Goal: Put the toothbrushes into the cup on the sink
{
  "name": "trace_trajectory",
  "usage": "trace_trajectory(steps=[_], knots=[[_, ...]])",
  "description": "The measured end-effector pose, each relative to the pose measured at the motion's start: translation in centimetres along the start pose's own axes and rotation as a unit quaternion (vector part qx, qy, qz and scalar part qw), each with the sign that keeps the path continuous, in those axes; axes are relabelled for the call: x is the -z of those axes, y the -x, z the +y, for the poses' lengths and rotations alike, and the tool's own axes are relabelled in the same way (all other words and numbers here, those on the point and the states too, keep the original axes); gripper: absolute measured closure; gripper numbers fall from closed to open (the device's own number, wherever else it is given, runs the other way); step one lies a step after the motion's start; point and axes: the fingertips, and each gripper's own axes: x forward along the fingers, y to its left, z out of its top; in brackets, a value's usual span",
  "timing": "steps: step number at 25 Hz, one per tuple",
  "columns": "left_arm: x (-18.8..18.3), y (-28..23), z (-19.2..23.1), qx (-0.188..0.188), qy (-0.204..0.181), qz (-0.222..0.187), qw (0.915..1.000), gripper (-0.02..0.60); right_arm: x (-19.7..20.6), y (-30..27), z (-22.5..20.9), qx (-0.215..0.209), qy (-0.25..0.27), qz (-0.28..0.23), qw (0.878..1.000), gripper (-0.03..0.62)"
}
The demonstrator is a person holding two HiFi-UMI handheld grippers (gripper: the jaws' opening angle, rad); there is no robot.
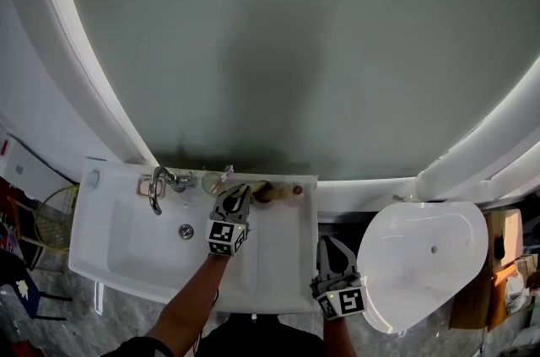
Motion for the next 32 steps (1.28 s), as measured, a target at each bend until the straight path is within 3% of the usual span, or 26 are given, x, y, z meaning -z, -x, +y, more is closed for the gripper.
trace_trajectory(steps=[14, 25, 26, 28, 32], knots=[[2.9, -1.4, 0.2, 0.005, 0.002, 0.026, 0.9996, 0.537, -0.1, 0.4, -0.1, 0.003, -0.001, -0.003, 1.0, 0.566], [3.7, -1.9, -1.0, 0.031, -0.003, 0.046, 0.9985, 0.535, 0.1, 0.6, 0.2, 0.005, -0.012, -0.003, 1.0, 0.566], [3.7, -1.8, -1.2, 0.036, -0.002, 0.046, 0.9983, 0.52, 0.1, 0.6, 0.2, 0.006, -0.013, -0.003, 1.0, 0.566], [3.5, -1.7, -1.6, 0.046, 0.0, 0.042, 0.9981, 0.408, 0.1, 0.6, 0.1, 0.006, -0.013, -0.004, 1.0, 0.566], [2.5, -1.2, -2.4, 0.067, 0.003, 0.028, 0.9974, 0.328, -0.1, 0.4, 0.3, 0.003, -0.019, -0.009, 1.0, 0.566]])
